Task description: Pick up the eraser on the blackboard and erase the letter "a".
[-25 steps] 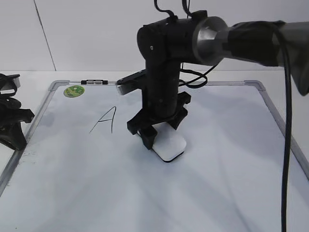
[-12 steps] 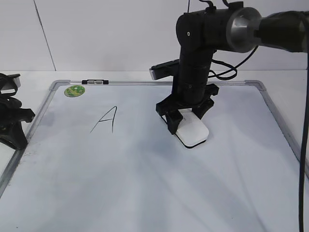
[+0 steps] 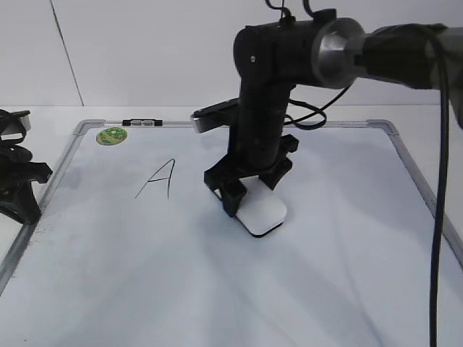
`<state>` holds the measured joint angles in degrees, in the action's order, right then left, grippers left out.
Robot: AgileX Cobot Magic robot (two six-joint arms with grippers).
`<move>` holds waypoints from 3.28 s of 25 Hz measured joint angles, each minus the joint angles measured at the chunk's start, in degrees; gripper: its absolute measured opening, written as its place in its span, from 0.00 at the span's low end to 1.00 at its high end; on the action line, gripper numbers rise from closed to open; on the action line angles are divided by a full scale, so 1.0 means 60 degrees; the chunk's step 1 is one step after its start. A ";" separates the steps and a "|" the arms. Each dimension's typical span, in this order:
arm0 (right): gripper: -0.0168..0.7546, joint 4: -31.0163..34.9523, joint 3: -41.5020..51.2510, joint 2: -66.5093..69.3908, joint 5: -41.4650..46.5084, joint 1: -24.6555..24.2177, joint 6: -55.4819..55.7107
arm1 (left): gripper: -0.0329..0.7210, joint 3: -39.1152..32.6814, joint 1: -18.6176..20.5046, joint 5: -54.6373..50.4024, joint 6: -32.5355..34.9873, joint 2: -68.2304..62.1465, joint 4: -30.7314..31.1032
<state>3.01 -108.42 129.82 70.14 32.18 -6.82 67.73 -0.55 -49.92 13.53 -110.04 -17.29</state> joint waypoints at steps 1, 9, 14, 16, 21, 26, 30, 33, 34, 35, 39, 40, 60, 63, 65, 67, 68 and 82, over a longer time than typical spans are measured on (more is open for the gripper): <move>0.76 0.0040 0.0000 0.0000 0.0000 0.0223 -0.0004 | 0.10 0.0000 0.0000 0.0000 0.0000 0.0000 0.0000; 0.76 0.0321 -0.0387 0.0147 0.0035 0.1328 -0.0139 | 0.10 0.0000 0.0000 0.0000 0.0000 0.0000 0.0000; 0.76 0.0306 -0.1121 -0.0131 0.0017 0.1371 -0.0156 | 0.10 0.0000 0.0000 0.0000 0.0000 0.0000 0.0000; 0.76 0.0004 -0.1162 -0.0301 0.0017 0.1371 -0.0156 | 0.10 0.0000 0.0000 0.0000 0.0000 0.0000 0.0000; 0.76 -0.0309 -0.1162 -0.0346 0.0034 0.1094 -0.0137 | 0.10 0.0000 0.0000 0.0016 0.0000 0.0000 0.0000; 0.76 -0.0309 -0.1162 -0.0346 0.0034 0.0441 -0.0137 | 0.10 0.0000 0.0000 0.0016 0.0000 0.0000 0.0000; 0.76 -0.0432 -0.1162 -0.0346 0.0034 -0.0245 -0.0119 | 0.10 0.0000 0.0000 0.0016 0.0000 0.0000 0.0000; 0.76 -0.0502 -0.1162 -0.0346 0.0034 -0.0880 -0.0055 | 0.10 0.0000 0.0000 0.0016 0.0000 0.0000 0.0000; 0.76 -0.0502 -0.1162 -0.0346 0.0034 -0.1063 -0.0041 | 0.10 0.0000 0.0000 0.0016 0.0000 0.0000 0.0000; 0.76 -0.0502 -0.1162 -0.0346 0.0034 -0.1277 -0.0041 | 0.10 0.0000 0.0000 0.0016 0.0000 0.0000 0.0000; 0.76 -0.0572 -0.1162 -0.0346 0.0034 -0.2086 -0.0019 | 0.10 0.0000 0.0000 0.0016 0.0000 0.0000 0.0000; 0.76 -0.0592 -0.1162 -0.0346 0.0034 -0.2252 -0.0019 | 0.10 0.0000 0.0000 0.0016 0.0000 0.0000 0.0000; 0.76 -0.1023 0.0817 -0.1106 0.0034 -0.4026 0.0163 | 0.10 0.0000 0.0000 0.0037 0.0000 0.0000 0.0017; 0.76 -0.0987 0.1097 -0.1414 0.0017 -0.4086 0.0290 | 0.10 0.0000 0.0000 0.0037 0.0000 0.0000 0.0017; 0.76 -0.0987 0.1319 -0.1641 0.0017 -0.4116 0.0328 | 0.10 0.0000 0.0000 0.0037 0.0000 0.0000 0.0017; 0.76 -0.0987 0.1599 -0.1904 0.0017 -0.4133 0.0348 | 0.10 0.0000 0.0000 0.0037 0.0000 0.0000 0.0017; 0.76 -0.0987 0.1725 -0.2046 0.0017 -0.4133 0.0373 | 0.10 0.0000 0.0000 0.0037 0.0000 0.0000 0.0017; 0.76 -0.0386 0.3065 -0.2781 0.0000 -0.4304 0.0742 | 0.10 0.0000 0.0000 0.0041 0.0000 0.0000 0.0017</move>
<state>0.69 -90.03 113.13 70.14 6.36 -2.37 67.73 -0.55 -49.67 13.53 -110.04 -17.18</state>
